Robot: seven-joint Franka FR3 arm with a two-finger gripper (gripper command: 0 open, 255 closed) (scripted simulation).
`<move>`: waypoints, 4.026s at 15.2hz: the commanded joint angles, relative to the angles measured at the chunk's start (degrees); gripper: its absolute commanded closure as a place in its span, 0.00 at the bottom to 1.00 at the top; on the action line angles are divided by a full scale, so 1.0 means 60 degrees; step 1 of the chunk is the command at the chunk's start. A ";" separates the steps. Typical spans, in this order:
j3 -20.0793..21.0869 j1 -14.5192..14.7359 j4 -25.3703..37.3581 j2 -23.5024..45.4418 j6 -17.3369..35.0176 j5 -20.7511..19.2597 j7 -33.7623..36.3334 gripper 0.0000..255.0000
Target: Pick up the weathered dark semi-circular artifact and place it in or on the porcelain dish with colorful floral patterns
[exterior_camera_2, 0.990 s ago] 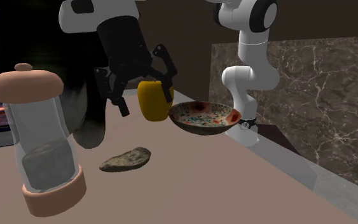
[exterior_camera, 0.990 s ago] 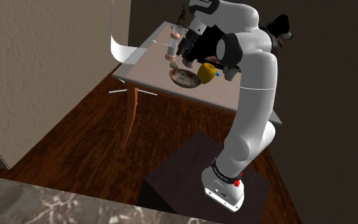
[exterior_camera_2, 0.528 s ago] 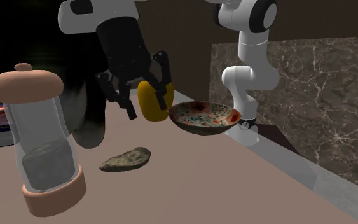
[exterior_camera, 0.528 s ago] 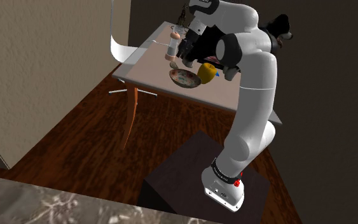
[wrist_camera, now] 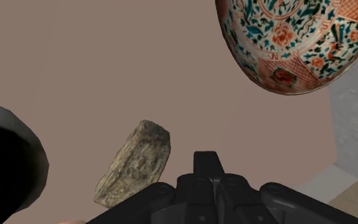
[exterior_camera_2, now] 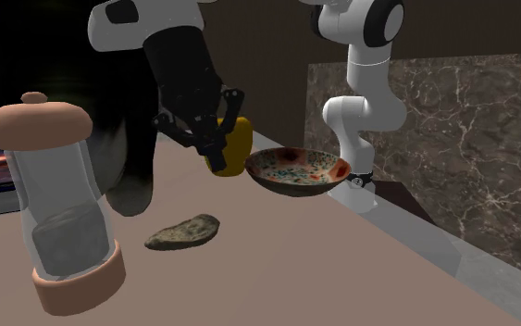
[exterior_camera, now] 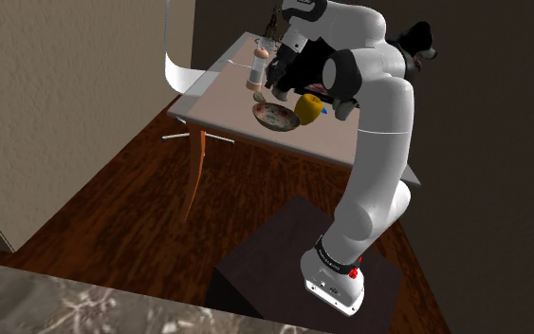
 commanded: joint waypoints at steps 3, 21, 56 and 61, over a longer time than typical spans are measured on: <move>-0.0223 0.0598 -0.0478 -0.0156 0.0914 -0.0522 0.0898 0.00; -0.1239 0.2554 -0.1561 0.0746 0.4127 -0.2431 0.4818 0.00; -0.1345 0.1949 0.1564 0.0768 0.1142 -0.2530 0.5010 1.00; -0.1787 0.3471 -0.1517 -0.1409 0.2234 -0.3671 0.5434 1.00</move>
